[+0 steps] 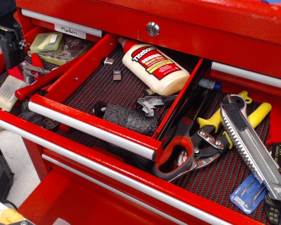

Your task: Pick up box cutter and put into drawer

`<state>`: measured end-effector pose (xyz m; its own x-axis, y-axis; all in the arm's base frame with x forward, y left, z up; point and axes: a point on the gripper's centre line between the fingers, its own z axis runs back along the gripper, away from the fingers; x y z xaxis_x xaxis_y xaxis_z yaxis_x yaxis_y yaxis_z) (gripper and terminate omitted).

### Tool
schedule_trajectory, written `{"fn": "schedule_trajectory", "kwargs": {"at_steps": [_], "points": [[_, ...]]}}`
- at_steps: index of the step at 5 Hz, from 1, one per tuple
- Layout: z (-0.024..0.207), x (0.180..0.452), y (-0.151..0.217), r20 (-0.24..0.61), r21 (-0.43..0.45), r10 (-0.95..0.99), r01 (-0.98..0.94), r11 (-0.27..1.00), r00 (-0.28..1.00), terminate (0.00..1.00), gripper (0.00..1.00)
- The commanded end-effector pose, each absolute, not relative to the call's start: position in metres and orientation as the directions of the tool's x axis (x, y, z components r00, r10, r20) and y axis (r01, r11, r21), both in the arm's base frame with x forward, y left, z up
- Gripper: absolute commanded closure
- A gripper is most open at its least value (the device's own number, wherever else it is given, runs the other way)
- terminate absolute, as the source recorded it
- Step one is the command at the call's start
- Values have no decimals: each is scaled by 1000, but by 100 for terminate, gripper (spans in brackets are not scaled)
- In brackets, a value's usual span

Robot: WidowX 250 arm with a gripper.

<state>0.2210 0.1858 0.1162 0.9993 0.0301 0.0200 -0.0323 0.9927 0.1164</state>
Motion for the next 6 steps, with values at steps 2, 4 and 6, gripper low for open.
{"fn": "schedule_trajectory", "kwargs": {"at_steps": [2, 4, 6], "points": [[144, 216, 136, 26, 127, 200, -201, 971, 980, 0, 0], [178, 217, 38, 52, 50, 516, -518, 854, 855, 0, 0], [171, 240, -61, 96, -60, 524, -520, 852, 847, 0, 0]]}}
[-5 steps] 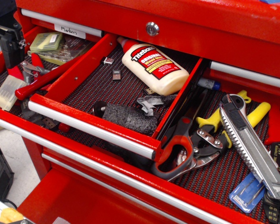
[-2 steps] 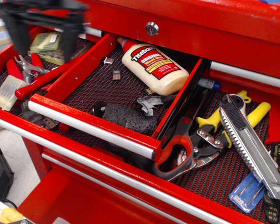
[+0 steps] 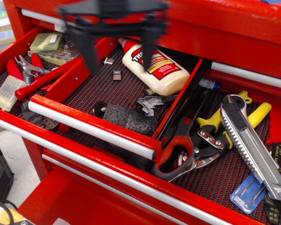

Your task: Pick up box cutter and put into drawer

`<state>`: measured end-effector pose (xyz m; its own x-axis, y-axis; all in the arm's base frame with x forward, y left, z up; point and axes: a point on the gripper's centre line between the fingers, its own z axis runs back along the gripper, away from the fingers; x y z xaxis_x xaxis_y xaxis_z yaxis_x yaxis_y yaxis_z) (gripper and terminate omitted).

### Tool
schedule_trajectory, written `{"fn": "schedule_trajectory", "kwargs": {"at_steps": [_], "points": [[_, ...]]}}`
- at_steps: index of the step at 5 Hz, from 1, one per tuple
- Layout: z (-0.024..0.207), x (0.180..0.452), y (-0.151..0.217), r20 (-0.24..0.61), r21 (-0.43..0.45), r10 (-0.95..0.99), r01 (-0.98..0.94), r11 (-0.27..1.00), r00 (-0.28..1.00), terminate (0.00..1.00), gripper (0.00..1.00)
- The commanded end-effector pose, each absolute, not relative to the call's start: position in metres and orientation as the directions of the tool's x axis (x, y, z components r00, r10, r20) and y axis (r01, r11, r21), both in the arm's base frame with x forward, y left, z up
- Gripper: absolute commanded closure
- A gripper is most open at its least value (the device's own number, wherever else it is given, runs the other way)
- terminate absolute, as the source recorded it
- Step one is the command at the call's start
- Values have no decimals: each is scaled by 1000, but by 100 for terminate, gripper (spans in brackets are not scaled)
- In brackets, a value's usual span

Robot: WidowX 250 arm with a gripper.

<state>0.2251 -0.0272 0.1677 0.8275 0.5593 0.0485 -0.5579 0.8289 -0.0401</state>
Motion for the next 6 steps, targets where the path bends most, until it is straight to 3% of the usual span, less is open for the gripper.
{"fn": "schedule_trajectory", "kwargs": {"at_steps": [1, 3, 4, 5, 6], "points": [[162, 256, -111, 115, -105, 495, -485, 868, 861, 0, 0], [140, 278, -204, 168, -129, 520, -505, 854, 837, 0, 0], [117, 286, -219, 219, -94, 548, -541, 836, 807, 0, 0], [95, 293, -209, 250, -41, 529, -537, 843, 811, 0, 0], [90, 295, -197, 256, 22, 529, -551, 834, 809, 0, 0]]}}
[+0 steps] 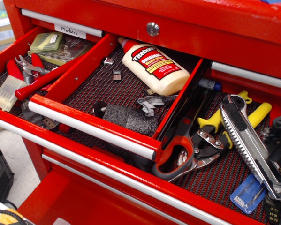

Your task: Pick up box cutter and put into drawer

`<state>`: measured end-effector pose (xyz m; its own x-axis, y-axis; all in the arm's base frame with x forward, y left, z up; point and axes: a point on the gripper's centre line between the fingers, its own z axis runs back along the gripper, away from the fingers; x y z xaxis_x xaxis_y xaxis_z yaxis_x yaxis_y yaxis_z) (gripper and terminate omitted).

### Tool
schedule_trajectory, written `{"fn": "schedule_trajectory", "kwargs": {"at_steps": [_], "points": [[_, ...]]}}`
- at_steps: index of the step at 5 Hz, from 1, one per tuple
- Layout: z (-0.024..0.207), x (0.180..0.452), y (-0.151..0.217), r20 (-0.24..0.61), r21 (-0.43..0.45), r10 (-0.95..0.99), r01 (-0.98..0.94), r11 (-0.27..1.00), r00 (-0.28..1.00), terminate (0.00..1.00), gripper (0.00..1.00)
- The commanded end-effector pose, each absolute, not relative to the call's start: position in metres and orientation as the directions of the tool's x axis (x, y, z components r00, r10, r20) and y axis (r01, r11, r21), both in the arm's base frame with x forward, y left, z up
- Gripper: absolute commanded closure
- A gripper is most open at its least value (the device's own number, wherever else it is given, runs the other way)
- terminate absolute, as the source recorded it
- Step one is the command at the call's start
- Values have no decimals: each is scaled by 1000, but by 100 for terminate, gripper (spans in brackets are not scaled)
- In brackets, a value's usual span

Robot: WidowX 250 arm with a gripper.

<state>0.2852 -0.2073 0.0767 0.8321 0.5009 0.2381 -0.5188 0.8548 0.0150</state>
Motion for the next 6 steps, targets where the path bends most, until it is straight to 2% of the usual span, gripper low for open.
{"fn": "schedule_trajectory", "kwargs": {"at_steps": [1, 3, 4, 5, 6], "points": [[91, 295, -177, 254, 62, 529, -559, 827, 810, 0, 0], [62, 296, -157, 278, -22, 554, -571, 820, 785, 0, 0], [56, 294, -156, 277, -33, 570, -585, 810, 773, 0, 0], [57, 292, -157, 259, -36, 572, -584, 811, 779, 0, 100], [70, 292, -158, 209, -61, 553, -553, 831, 807, 0, 100]]}}
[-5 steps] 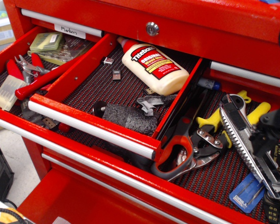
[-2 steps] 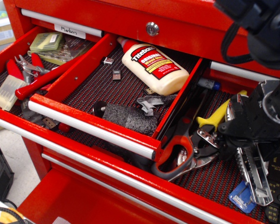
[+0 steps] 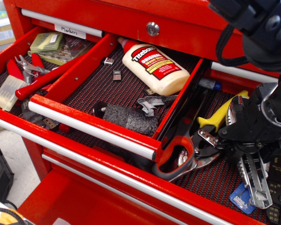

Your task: Pick up box cutter and put into drawer

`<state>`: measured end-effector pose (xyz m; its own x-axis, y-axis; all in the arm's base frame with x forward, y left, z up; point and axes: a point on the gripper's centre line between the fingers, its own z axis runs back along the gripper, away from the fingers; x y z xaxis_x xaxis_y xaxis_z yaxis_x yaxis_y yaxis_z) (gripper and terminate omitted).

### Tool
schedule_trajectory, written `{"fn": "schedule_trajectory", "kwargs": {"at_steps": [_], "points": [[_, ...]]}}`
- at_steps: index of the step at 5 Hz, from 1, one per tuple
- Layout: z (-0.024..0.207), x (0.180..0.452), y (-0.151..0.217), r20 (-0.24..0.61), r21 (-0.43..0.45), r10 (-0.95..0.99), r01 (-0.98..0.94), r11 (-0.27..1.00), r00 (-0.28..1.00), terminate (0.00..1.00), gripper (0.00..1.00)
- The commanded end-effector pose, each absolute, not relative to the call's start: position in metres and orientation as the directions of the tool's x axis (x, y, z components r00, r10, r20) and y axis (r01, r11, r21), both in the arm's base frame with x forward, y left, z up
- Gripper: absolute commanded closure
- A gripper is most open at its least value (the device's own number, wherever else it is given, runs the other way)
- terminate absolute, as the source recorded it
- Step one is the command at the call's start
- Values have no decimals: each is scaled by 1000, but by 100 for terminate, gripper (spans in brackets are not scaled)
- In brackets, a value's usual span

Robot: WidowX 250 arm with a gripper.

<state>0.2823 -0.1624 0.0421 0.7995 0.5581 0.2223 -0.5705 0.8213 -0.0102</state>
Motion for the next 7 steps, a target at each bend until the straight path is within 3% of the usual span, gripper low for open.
{"fn": "schedule_trajectory", "kwargs": {"at_steps": [1, 2, 3, 5, 6, 7], "points": [[106, 290, -159, 189, 20, 545, -558, 829, 817, 0, 100], [145, 290, -156, 198, 111, 530, -556, 824, 825, 0, 100], [170, 283, -147, 230, 202, 519, -562, 802, 823, 0, 100], [189, 272, -77, 256, 233, 601, -652, 721, 757, 0, 100], [186, 271, -39, 290, 239, 615, -678, 696, 733, 0, 100], [167, 276, 1, 189, 184, 654, -681, 709, 732, 0, 100]]}}
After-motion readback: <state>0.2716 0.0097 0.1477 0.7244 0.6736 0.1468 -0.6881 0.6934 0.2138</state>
